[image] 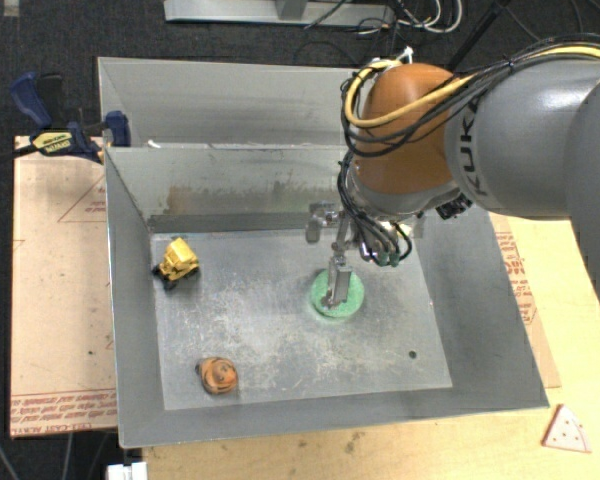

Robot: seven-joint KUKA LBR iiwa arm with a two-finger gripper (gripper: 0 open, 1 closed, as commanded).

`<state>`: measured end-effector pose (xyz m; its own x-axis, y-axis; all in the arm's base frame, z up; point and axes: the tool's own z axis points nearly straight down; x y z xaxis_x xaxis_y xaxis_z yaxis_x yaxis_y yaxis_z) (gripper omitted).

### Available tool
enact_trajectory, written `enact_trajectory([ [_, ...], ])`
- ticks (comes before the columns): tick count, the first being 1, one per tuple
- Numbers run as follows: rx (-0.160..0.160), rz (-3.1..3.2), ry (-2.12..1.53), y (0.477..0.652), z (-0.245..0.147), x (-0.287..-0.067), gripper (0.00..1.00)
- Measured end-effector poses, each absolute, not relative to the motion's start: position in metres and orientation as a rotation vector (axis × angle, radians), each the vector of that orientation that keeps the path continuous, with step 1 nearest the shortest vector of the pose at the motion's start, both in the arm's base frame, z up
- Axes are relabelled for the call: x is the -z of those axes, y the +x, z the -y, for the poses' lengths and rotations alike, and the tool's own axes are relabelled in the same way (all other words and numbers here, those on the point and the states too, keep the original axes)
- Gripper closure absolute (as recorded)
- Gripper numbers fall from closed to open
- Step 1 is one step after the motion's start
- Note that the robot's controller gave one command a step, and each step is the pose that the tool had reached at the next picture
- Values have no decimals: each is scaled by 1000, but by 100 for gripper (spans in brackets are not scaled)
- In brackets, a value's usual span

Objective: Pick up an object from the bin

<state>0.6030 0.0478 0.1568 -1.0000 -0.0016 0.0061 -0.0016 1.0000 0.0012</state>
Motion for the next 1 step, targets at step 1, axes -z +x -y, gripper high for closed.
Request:
enact_trajectory([
  [1, 2, 3143, 1, 604, -48, -162, 0],
])
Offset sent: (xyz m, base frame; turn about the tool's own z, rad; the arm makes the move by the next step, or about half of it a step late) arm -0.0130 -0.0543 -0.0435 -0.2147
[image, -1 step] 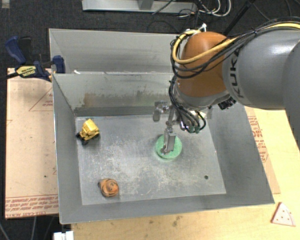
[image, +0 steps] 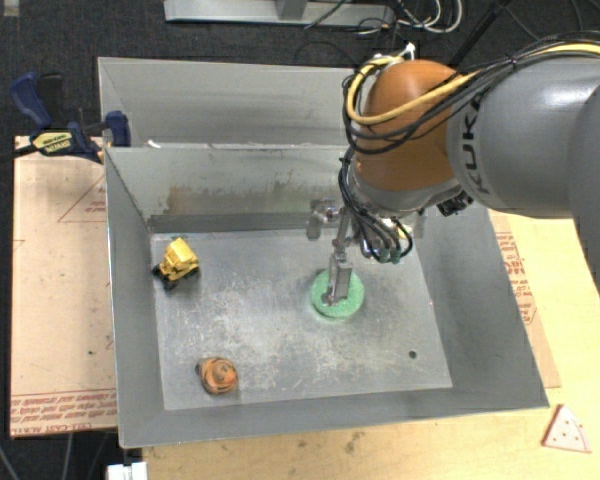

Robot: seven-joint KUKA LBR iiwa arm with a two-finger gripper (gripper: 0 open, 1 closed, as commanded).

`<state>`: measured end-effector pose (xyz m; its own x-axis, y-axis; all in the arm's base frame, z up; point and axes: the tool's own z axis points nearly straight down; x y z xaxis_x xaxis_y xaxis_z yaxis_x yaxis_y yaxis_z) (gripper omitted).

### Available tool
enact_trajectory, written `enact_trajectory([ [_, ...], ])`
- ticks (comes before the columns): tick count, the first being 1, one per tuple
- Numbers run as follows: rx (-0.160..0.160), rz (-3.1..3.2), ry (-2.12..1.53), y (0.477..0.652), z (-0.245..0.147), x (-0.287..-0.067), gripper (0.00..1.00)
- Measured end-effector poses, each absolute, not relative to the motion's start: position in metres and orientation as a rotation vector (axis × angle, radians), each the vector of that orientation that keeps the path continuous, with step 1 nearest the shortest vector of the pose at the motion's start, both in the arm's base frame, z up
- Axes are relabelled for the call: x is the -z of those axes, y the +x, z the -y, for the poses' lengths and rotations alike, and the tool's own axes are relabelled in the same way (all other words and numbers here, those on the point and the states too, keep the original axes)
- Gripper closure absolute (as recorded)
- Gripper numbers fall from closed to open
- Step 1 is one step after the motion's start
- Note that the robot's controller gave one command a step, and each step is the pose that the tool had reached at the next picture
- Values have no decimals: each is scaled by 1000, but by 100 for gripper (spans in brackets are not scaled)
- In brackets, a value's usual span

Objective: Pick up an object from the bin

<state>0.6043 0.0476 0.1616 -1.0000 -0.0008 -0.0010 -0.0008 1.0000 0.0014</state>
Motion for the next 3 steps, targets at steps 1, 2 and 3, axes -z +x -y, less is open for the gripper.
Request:
enact_trajectory([
  [1, -4, -3132, -118, 601, -35, -149, 0],
  [2, 0, -3124, -295, 592, -4, -106, 0],
  [3, -2, -3122, -317, 618, 15, -86, 100],
])
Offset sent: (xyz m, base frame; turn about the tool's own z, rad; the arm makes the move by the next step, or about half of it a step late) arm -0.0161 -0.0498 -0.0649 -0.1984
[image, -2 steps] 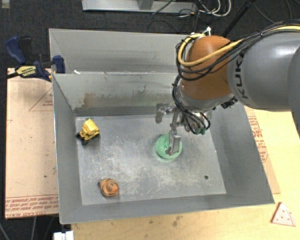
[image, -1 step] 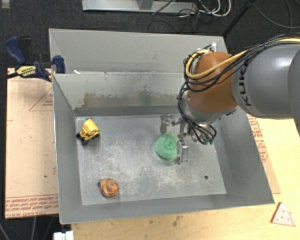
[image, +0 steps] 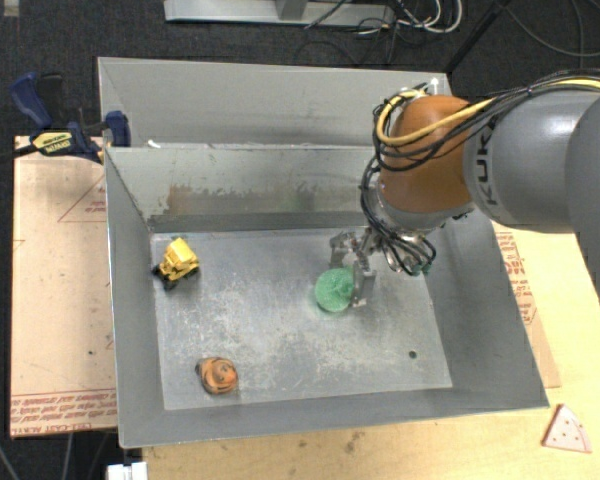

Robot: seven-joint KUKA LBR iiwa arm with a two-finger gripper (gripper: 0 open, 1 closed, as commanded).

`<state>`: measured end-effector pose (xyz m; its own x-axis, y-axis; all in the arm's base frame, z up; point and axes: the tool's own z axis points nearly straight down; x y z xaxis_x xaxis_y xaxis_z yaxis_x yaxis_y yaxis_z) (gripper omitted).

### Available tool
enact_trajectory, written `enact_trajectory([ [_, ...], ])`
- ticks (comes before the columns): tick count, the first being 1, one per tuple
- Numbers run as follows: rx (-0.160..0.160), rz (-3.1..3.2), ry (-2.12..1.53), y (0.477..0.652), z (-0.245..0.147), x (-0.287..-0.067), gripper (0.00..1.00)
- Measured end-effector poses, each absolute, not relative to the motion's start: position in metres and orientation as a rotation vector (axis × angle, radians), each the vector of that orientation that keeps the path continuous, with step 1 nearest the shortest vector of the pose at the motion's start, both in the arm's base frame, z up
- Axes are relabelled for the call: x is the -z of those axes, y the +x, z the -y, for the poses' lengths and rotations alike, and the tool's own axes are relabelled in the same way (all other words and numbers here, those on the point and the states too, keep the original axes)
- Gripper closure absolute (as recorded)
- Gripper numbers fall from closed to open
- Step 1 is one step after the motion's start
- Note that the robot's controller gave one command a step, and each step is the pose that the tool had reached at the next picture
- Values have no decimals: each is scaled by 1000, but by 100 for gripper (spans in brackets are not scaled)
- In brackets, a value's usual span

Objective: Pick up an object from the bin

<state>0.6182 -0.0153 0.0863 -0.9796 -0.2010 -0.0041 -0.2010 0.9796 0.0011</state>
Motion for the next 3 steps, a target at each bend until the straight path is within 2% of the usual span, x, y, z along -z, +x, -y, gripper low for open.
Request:
enact_trajectory([
  [3, -4, -3122, -317, 618, 15, -86, 100],
])
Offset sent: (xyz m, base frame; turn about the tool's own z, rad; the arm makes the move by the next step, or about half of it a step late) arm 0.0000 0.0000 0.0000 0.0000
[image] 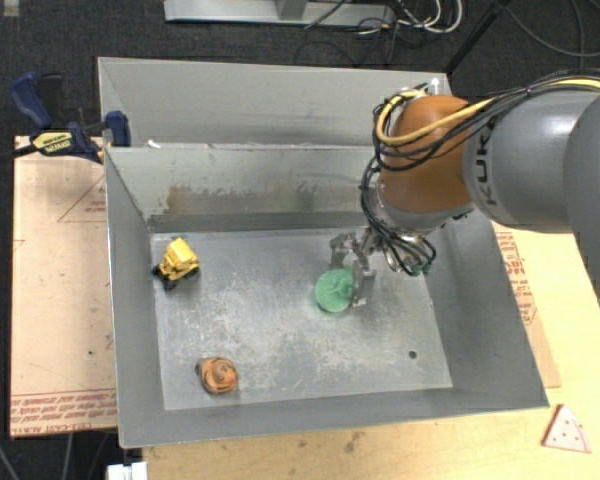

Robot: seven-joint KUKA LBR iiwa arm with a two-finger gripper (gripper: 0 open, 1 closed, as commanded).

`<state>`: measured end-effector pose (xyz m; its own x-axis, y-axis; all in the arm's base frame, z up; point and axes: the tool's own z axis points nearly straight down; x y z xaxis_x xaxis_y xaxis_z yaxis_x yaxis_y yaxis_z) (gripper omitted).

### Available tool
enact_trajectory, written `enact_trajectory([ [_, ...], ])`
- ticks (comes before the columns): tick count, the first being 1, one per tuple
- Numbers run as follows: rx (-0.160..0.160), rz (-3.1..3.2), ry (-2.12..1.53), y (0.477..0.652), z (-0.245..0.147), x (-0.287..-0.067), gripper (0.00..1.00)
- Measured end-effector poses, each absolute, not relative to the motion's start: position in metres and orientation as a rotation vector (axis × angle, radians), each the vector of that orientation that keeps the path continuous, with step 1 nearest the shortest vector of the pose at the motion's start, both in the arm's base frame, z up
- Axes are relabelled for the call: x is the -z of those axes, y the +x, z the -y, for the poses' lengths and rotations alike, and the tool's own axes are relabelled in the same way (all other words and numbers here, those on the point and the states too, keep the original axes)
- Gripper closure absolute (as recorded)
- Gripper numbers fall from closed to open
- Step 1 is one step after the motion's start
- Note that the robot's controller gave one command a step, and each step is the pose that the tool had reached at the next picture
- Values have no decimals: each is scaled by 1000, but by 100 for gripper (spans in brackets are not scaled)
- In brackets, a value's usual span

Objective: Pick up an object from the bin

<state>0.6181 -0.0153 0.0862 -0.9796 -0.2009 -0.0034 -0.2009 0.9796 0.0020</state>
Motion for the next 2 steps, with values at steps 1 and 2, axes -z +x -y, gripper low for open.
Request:
enact_trajectory([
  [1, -4, -3122, -317, 618, 15, -86, 100],
  [2, -1, -3114, -393, 593, 55, -134, 100],
])
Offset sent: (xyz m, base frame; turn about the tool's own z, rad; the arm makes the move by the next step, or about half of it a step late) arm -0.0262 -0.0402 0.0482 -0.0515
